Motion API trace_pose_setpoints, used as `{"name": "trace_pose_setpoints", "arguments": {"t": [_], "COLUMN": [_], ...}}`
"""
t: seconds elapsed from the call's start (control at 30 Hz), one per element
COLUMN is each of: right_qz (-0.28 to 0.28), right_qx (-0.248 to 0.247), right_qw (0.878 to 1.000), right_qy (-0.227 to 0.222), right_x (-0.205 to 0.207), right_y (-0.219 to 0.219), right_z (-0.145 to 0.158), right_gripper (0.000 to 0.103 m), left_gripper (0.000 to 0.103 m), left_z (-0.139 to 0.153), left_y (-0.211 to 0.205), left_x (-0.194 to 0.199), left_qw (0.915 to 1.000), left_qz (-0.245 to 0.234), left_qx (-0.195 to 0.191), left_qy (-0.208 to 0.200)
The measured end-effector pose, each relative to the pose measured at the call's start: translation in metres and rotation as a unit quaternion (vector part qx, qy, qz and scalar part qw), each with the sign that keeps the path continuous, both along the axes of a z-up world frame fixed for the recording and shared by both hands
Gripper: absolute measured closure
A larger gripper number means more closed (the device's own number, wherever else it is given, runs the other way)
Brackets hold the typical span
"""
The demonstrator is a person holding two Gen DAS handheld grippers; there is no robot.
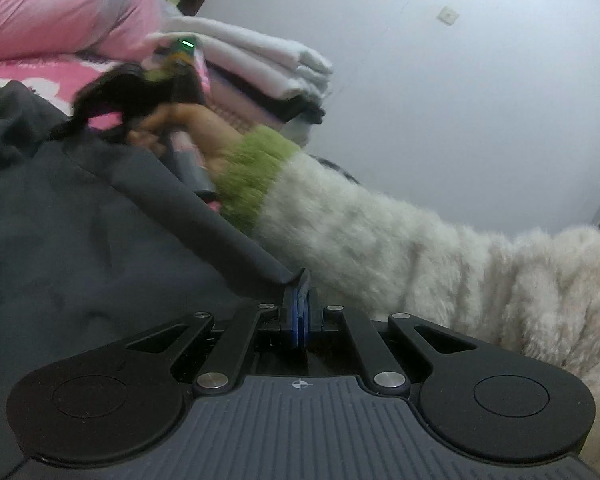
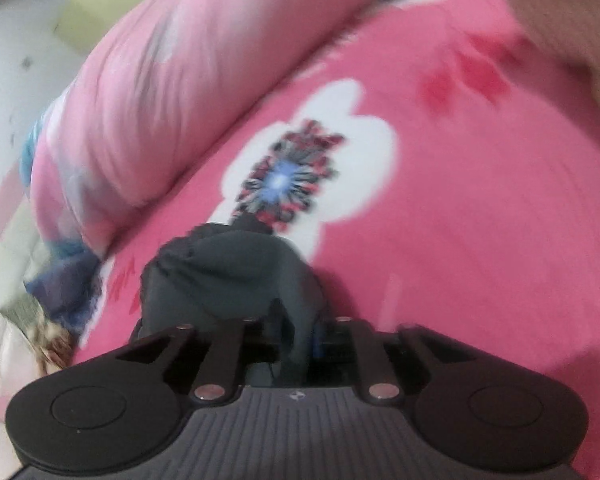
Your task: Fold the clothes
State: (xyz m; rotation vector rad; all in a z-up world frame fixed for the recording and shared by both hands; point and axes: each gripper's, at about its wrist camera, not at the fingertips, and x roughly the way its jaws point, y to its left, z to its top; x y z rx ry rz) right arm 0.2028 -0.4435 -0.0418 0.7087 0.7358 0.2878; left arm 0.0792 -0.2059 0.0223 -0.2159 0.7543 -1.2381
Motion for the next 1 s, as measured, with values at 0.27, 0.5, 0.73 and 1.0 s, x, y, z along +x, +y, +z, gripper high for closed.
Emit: {"name": "trace_pose_setpoints", "arguments": {"t": [0.27, 0.5, 0.73, 1.0], "right_qz": [-0.061, -0.129, -0.248, -0.286], "right_qx": [0.086, 0.182, 0.234, 0.247], "right_qw": [0.994, 0.970, 0.935, 0.923], "right_qy": [-0.028, -0.098, -0.095, -0.076], "right_x": [-0.110, -0.283, -0.398, -0.417], "right_y": [-0.061, -0.100, -0.089, -0.096], "right_z": [-0.017, -0.018, -0.064, -0.084], "right_gripper": [0.054, 0.052, 0.050, 0.050], "left_gripper": [0.102, 0.102, 0.102, 0.070], "left_z": [0.034, 0.041, 0.018, -0.050], "left_y": [0.019, 0.008, -0.058, -0.102], "left_x": [0.010, 0.018, 0.002, -0.009], "left_qw": [0.9993, 0.9991, 0.9972, 0.9880], "left_qz": [0.035, 0.021, -0.038, -0.038], "left_qx": [-0.015, -0.019, 0.025, 0.092], "left_qy": [-0.004, 0.033, 0.059, 0.118]}}
